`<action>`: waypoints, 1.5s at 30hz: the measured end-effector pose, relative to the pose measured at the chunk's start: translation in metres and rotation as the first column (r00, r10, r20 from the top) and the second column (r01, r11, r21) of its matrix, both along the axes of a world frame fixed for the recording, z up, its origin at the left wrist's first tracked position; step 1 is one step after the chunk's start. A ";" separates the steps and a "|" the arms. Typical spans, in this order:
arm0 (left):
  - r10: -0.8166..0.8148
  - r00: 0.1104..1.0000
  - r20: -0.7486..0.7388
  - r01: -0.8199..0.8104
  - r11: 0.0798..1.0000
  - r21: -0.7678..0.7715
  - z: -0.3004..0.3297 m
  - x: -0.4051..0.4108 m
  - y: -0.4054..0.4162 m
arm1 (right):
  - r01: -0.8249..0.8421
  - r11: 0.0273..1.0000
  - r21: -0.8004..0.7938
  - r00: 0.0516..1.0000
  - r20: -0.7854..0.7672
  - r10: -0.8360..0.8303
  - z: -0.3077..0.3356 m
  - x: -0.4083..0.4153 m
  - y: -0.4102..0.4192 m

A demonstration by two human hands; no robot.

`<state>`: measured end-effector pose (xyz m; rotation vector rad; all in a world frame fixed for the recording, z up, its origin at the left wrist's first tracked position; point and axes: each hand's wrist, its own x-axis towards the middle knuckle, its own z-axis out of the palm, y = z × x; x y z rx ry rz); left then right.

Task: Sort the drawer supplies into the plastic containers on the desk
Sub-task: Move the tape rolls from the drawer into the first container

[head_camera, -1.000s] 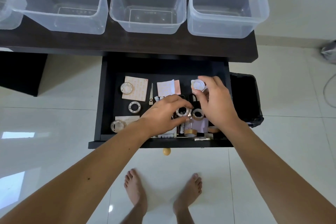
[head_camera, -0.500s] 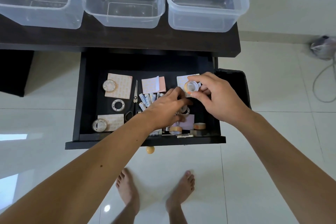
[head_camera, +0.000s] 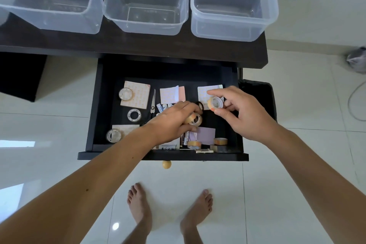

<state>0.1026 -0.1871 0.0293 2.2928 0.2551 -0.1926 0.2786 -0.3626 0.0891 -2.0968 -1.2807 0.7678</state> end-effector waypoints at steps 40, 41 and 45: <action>0.794 0.597 -0.109 -0.772 0.607 0.191 0.022 -0.072 0.050 | -0.355 0.894 -0.273 0.932 -0.171 0.318 -0.025 -0.034 0.043; 0.808 0.578 -0.114 -0.785 0.588 0.195 0.019 -0.070 0.051 | -0.354 0.897 -0.264 0.932 -0.178 0.315 -0.025 -0.034 0.043; 0.849 0.513 -0.128 -0.824 0.529 0.204 0.010 -0.063 0.055 | -0.331 0.922 -0.202 0.933 -0.214 0.288 -0.024 -0.028 0.047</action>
